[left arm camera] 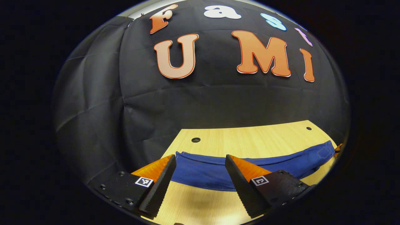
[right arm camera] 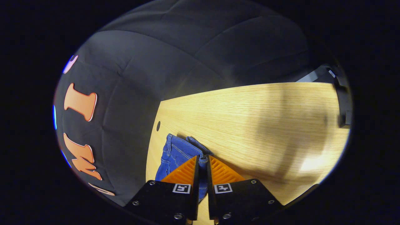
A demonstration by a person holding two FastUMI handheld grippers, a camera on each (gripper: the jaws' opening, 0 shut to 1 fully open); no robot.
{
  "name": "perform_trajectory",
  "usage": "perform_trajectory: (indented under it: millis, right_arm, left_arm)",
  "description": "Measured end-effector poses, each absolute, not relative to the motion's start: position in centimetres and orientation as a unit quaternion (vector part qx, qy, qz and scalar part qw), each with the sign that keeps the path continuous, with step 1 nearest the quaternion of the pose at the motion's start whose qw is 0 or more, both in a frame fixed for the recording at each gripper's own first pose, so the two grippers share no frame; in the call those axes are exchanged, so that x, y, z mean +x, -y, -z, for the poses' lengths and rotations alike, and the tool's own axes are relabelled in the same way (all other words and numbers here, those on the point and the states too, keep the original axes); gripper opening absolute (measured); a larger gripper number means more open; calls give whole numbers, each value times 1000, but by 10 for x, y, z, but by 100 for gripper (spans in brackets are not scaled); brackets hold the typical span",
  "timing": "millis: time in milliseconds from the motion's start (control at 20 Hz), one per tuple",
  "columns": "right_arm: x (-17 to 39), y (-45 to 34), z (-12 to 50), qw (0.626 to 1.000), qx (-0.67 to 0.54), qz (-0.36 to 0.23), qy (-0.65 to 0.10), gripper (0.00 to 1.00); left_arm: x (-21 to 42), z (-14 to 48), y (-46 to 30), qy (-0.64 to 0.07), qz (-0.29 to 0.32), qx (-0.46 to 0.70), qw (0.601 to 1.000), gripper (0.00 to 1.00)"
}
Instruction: Grasp the waist and the cuffs of the jeans and fold them to make the two legs overlap; first hold the waist and fold one-third of the jeans toward the cuffs, then hold the cuffs and fold the remaining one-third in the same direction to finish folding.
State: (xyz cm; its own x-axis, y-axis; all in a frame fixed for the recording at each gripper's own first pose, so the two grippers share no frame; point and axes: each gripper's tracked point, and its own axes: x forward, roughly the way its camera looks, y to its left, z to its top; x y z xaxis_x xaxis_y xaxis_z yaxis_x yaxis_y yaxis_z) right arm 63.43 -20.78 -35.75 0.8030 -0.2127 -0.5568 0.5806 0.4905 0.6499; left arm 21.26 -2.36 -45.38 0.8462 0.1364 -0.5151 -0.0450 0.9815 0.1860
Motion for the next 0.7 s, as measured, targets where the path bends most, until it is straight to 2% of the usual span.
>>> perform_trajectory:
  millis: [150,350,550,700]
  right_arm:
    - [639,202,337,851,431,228,-194,13]
    - [651,163,273,892,369,196,-171,13]
    - [666,72,202,932,300,132,-153,13]
    - [673,-25,160,947,280,74,-140,13]
  left_arm:
    - [208,452,13,-276,-56,88,955,98]
    - [206,454,4,-281,-45,93,954,98]
    - [212,456,-15,-277,-22,81,957,98]
    - [216,464,-39,-276,-5,69,959,98]
